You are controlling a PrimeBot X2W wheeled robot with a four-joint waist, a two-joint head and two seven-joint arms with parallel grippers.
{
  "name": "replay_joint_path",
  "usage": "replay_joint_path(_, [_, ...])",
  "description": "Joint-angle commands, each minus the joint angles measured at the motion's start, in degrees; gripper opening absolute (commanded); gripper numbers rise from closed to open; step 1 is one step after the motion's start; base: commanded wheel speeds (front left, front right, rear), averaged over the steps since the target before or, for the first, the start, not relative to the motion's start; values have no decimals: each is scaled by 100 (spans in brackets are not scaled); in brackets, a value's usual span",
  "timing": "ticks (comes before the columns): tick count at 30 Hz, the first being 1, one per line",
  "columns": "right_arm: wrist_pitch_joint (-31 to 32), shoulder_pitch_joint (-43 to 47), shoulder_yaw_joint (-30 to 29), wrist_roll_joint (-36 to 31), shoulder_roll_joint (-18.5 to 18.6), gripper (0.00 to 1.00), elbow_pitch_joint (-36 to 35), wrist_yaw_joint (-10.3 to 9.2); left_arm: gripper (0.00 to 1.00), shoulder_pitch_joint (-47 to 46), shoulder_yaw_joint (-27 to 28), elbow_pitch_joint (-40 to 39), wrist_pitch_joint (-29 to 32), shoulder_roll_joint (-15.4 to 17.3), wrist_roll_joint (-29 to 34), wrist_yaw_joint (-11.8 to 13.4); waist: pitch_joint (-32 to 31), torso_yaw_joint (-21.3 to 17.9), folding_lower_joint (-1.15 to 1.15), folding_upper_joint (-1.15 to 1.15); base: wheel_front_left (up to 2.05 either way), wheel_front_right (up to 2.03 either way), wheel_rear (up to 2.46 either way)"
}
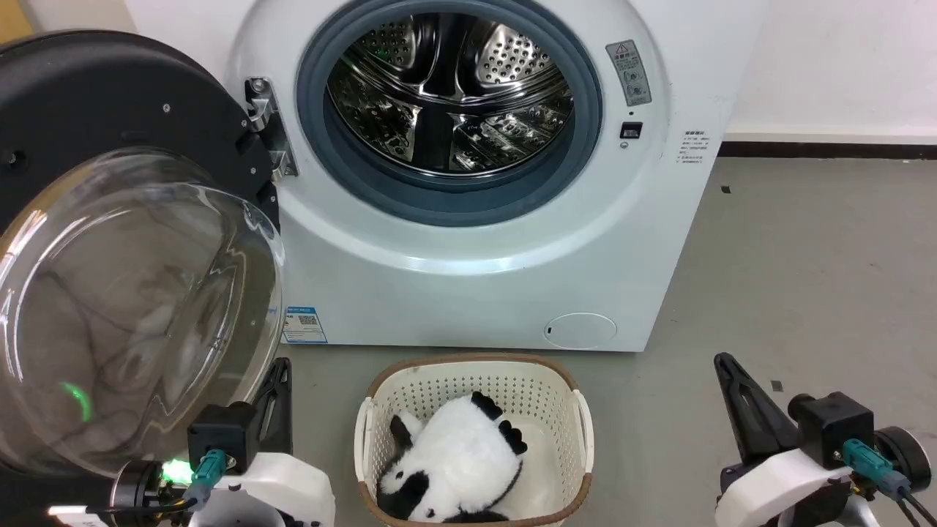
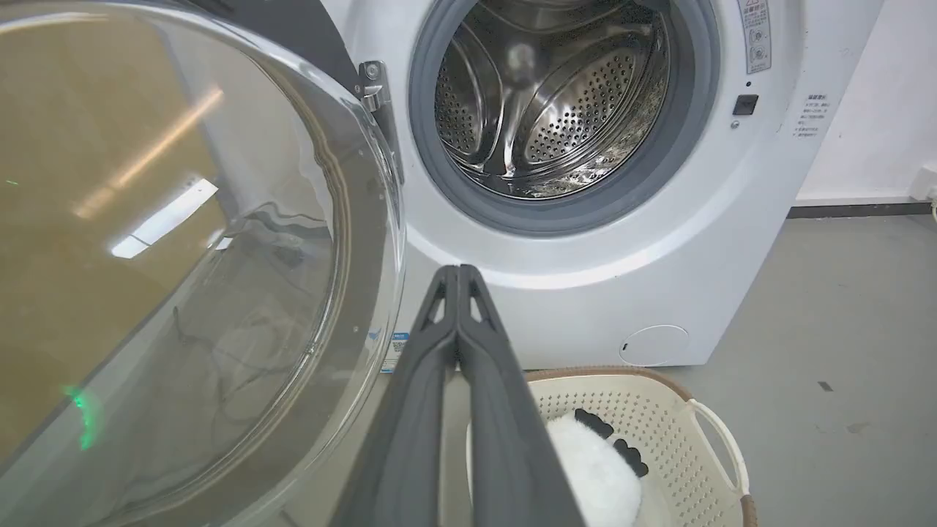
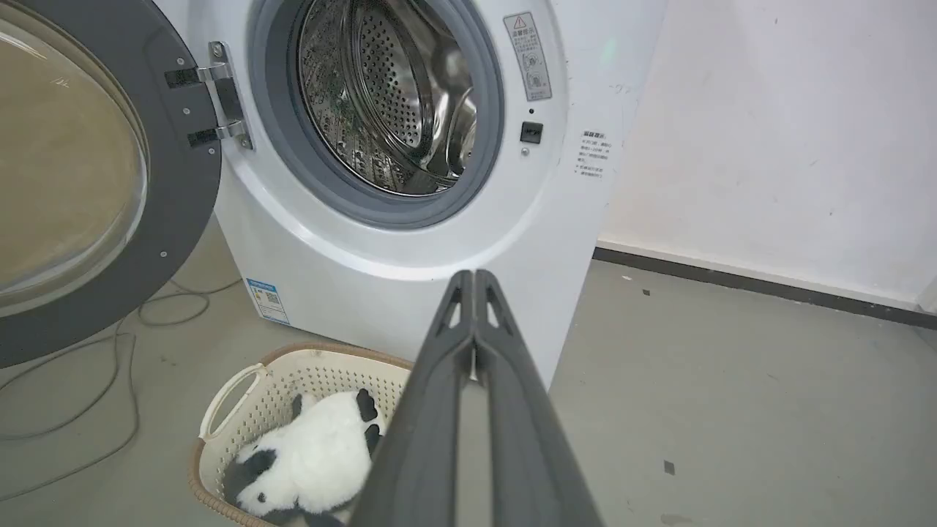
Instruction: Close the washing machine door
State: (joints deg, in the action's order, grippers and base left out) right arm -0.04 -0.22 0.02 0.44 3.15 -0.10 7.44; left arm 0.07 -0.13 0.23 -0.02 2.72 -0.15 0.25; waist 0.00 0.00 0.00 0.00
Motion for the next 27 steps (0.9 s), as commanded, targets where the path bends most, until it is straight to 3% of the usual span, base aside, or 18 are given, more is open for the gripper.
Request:
replay_joint_path(1, [4,22,-2,-44,-27,0,10,5,0,-7,13,-23,2,16,15,-25,0,0,0,0,0,0,0])
replay_joint_path(3, [4,22,-2,-44,-27,0,10,5,0,-7,13,-23,2,16,15,-25,0,0,0,0,0,0,0])
replay_joint_path(4, [-1,0,0,1,0,100,0,0,100,0,0,0,-1,0,-1,0,0,0,0,0,0,0,0])
replay_joint_path(27, [-242,45,-10,136,-4,100,-72,1,100,50,-89,-14,-242,1,-148,23,20,116,0,0,0,0,0])
